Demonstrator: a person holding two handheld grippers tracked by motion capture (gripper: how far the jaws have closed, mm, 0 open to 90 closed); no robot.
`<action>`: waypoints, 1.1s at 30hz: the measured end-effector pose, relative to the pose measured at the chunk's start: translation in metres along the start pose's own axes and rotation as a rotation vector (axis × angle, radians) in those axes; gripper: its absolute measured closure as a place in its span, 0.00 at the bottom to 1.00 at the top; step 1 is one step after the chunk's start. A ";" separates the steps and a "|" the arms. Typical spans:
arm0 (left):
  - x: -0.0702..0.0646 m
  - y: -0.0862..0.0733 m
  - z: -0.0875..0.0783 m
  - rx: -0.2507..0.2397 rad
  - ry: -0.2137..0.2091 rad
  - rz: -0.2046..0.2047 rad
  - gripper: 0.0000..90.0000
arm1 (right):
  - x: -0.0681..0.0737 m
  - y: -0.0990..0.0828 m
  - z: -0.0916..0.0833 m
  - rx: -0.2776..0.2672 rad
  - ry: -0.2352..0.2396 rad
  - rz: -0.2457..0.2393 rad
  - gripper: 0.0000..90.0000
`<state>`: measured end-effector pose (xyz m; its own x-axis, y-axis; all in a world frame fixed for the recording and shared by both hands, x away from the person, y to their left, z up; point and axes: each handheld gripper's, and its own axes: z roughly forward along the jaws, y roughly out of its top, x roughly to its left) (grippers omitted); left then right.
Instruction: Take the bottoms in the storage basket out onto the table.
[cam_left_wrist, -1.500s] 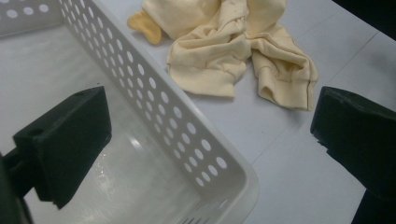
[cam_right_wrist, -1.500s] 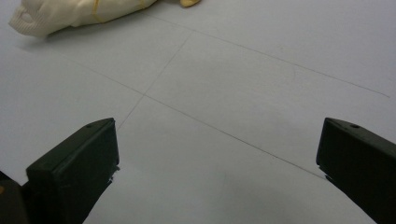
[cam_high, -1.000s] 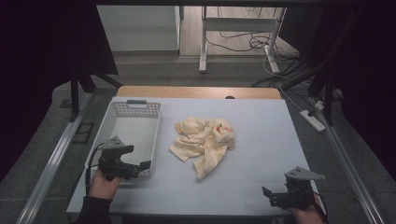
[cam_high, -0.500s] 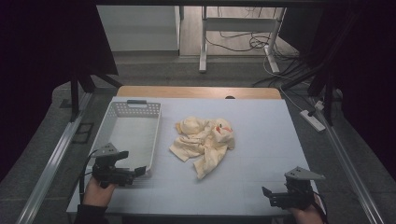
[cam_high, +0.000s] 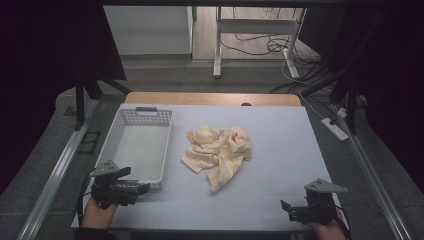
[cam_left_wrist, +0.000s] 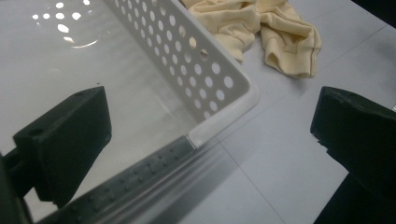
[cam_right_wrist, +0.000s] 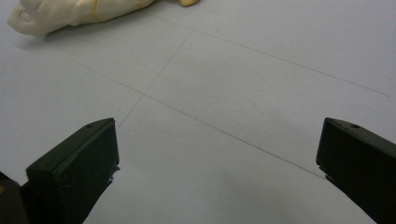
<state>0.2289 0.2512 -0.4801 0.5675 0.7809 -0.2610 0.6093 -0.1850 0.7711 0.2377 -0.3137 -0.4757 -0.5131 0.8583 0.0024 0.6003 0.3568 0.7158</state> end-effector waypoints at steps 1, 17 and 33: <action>0.000 -0.001 -0.001 -0.001 0.001 0.000 0.00 | 0.000 0.000 0.000 0.000 0.000 0.000 0.00; -0.003 -0.019 -0.021 -0.016 0.057 -0.012 0.00 | 0.000 0.000 0.000 0.004 -0.001 0.000 0.00; -0.004 -0.039 -0.032 -0.002 0.113 -0.035 0.00 | 0.000 0.000 0.000 0.004 -0.002 0.002 0.00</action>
<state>0.1849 0.2743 -0.4909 0.4803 0.8489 -0.2209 0.6264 -0.1557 0.7638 0.2380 -0.3137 -0.4757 -0.5109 0.8596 0.0027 0.6038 0.3566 0.7130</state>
